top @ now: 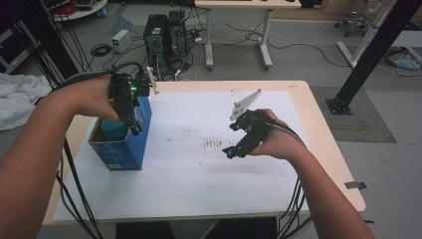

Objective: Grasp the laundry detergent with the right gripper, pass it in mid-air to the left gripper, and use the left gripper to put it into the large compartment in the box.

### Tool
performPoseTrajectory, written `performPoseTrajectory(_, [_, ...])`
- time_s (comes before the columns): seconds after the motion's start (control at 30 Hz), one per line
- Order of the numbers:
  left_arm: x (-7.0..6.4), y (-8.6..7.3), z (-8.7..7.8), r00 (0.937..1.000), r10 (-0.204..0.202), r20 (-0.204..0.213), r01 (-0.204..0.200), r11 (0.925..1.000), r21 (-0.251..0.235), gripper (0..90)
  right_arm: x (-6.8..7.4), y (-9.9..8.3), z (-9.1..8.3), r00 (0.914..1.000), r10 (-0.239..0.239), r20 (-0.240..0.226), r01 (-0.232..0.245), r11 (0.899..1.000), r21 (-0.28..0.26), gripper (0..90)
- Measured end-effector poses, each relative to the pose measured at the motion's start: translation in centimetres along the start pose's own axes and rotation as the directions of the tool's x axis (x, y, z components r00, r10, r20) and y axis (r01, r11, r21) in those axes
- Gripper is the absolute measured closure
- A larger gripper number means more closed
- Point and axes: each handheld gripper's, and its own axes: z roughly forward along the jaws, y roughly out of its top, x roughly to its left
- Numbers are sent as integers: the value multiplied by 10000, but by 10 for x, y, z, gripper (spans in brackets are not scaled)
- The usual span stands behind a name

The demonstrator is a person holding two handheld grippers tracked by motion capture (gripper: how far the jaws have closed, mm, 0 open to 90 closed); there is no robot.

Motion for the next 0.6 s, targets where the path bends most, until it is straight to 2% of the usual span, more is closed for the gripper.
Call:
performPoseTrajectory(0.1, [-2,9,7,9998,196,88,-196,9998,-47,64,-1,0,2,10000,19,-49,-18,9997,232,134])
performPoseTrajectory(0.17, [-4,15,12,9991,381,186,-380,9993,-48,63,-3,2,5,10000,-6,-4,6,9974,717,133])
performPoseTrajectory(0.33, [-11,30,27,9942,984,433,-982,9951,-61,62,-11,7,7,9999,-53,121,36,9913,1313,133])
performPoseTrajectory(0.4, [-13,35,34,9900,1316,516,-1318,9913,0,56,-13,10,10,9997,-197,148,168,9837,1789,133])
performPoseTrajectory(0.43, [-13,37,38,9885,1381,620,-1385,9904,27,56,-14,12,11,9996,-229,157,192,9786,2051,133])
performPoseTrajectory(0.47, [-13,37,38,9885,1381,620,-1385,9904,27,56,-14,12,11,9996,-229,157,192,9786,2051,133])
performPoseTrajectory(0.53, [-12,41,47,9860,1583,522,-1587,9873,36,56,-19,14,16,9993,-364,15,347,9640,2638,133])
performPoseTrajectory(0.57, [-11,43,51,9845,1656,569,-1659,9861,0,56,-20,14,17,9996,-273,-35,272,9600,2787,133])
performPoseTrajectory(0.6, [-11,43,51,9845,1656,569,-1659,9861,0,56,-20,14,17,9996,-273,-35,272,9600,2787,133])
